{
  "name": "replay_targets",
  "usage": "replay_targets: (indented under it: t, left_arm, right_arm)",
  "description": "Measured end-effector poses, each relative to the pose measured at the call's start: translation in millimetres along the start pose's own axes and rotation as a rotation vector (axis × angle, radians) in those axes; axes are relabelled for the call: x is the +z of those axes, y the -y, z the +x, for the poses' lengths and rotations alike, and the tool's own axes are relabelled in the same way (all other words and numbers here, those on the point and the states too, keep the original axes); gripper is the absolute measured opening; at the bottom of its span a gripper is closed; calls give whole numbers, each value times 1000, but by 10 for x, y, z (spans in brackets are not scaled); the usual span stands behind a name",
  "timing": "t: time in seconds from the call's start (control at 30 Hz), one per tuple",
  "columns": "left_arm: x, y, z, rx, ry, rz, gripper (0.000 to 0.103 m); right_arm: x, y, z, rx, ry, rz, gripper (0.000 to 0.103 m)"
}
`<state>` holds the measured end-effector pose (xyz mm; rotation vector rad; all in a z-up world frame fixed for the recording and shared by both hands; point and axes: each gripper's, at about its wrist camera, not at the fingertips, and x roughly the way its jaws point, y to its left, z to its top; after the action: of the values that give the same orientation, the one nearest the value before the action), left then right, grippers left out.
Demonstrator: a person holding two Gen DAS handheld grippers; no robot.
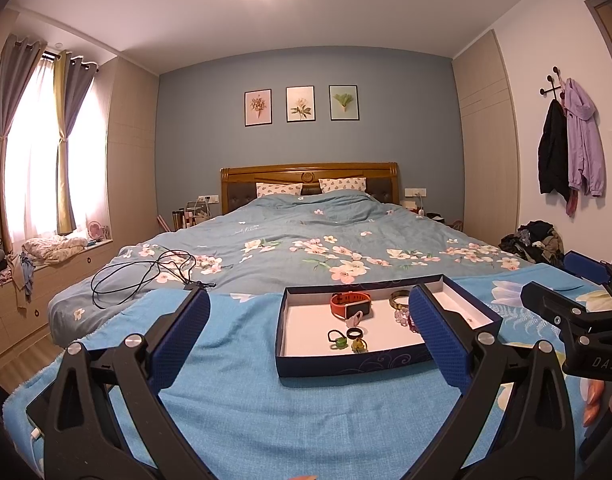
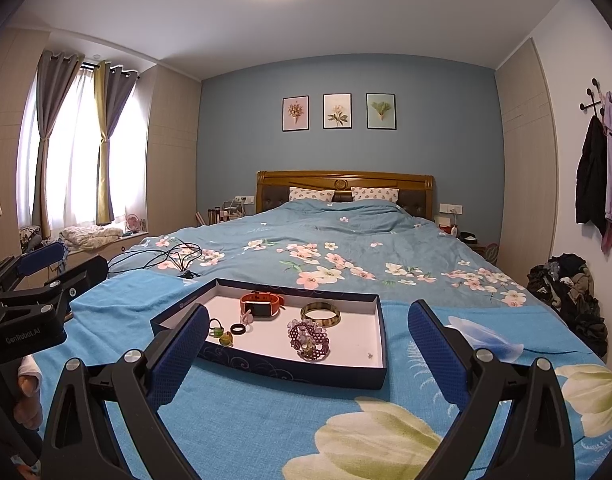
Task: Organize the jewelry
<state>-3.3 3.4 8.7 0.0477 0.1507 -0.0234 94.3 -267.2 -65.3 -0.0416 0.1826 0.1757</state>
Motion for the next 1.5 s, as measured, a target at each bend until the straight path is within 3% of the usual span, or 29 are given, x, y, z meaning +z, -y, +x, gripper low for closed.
replay_targets:
  t: [1.5]
  left_arm:
    - [-63,19,-14,3,-9,-1,98]
  right_arm:
    - [28,8,1,5,-1,7,96]
